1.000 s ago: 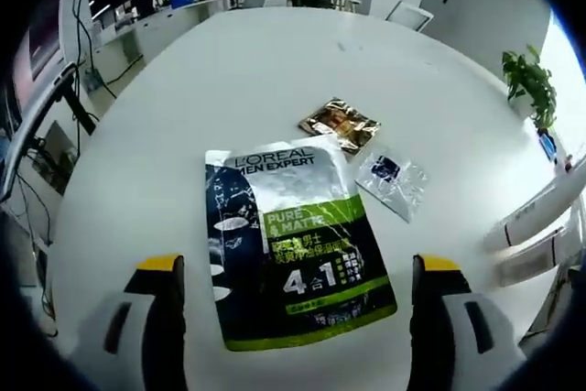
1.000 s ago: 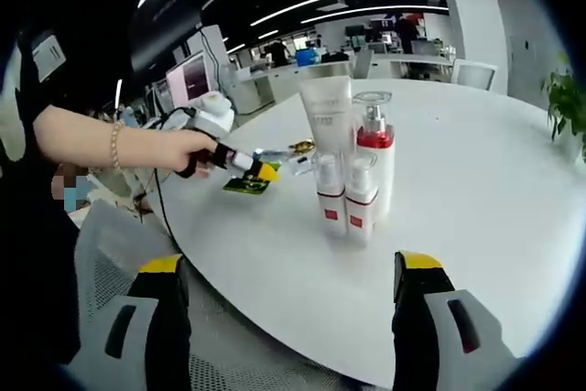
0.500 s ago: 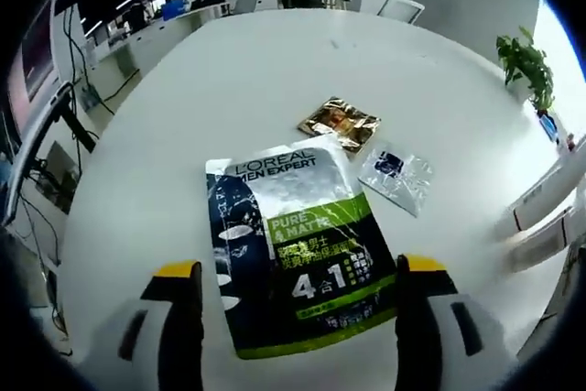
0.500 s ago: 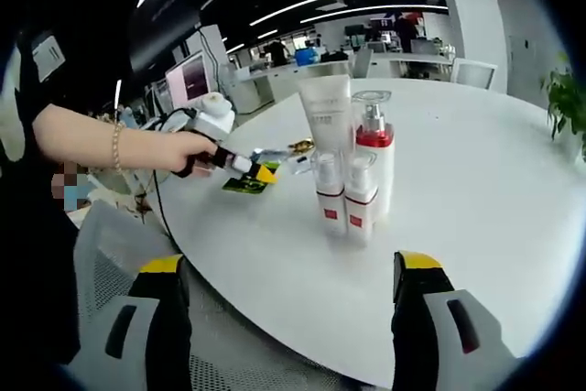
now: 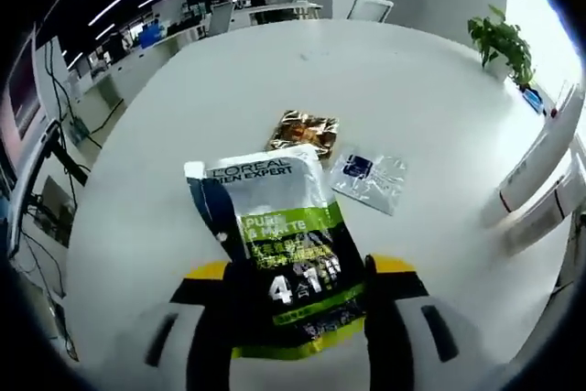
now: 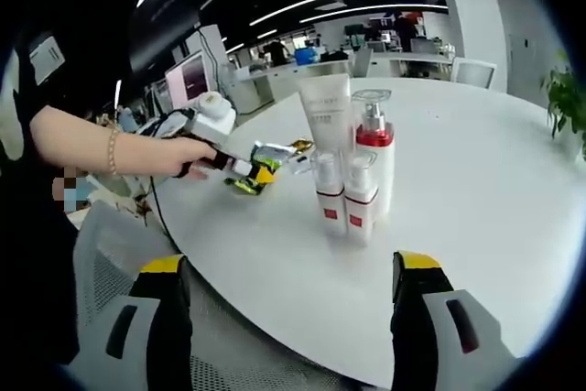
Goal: Arrange the skincare products in the storage area until every visible bottle or jar stands upright without overlapping.
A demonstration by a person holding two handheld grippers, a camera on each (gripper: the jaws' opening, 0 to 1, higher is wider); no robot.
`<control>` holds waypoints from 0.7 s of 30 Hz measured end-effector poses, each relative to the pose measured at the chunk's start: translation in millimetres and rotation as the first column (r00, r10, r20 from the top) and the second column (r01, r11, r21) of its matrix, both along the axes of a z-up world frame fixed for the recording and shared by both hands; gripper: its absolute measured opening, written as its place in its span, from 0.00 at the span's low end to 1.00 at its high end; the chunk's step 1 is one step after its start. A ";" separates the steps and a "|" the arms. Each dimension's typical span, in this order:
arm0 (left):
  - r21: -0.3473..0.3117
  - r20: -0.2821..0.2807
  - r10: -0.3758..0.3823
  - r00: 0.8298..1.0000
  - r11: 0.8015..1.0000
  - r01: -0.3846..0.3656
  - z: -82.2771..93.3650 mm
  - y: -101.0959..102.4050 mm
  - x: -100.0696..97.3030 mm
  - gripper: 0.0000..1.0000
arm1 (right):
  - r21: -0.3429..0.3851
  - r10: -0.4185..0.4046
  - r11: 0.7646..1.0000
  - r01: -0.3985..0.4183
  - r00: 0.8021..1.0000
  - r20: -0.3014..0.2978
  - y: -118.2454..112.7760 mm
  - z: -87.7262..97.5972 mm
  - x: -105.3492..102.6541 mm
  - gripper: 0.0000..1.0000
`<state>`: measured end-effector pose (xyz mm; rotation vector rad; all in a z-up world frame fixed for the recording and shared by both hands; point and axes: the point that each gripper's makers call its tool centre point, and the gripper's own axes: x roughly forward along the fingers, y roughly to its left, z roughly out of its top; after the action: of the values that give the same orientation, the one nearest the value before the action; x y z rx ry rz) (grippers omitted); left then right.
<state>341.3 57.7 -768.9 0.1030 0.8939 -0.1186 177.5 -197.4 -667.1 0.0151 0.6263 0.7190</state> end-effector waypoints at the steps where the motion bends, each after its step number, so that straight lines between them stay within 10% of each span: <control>1: -0.007 0.002 -0.006 1.000 1.000 0.006 0.7 -1.8 0.2 0.38 | 0.001 -0.001 1.000 0.001 1.000 0.000 0.0 0.1 0.0 0.91; 4: 0.010 0.012 -0.029 1.000 1.000 0.028 4.6 -1.7 -3.3 0.19 | 0.000 -0.002 1.000 0.002 1.000 0.001 -0.7 0.1 0.4 0.90; 21: -0.141 0.055 0.034 0.998 0.990 -0.026 16.3 0.8 -18.4 0.07 | 0.002 0.007 1.000 -0.007 1.000 0.006 1.6 1.8 0.6 0.89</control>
<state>322.9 58.5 -752.6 -0.0382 0.8273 -0.1494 178.1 -195.8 -665.3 0.0122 0.6198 0.7265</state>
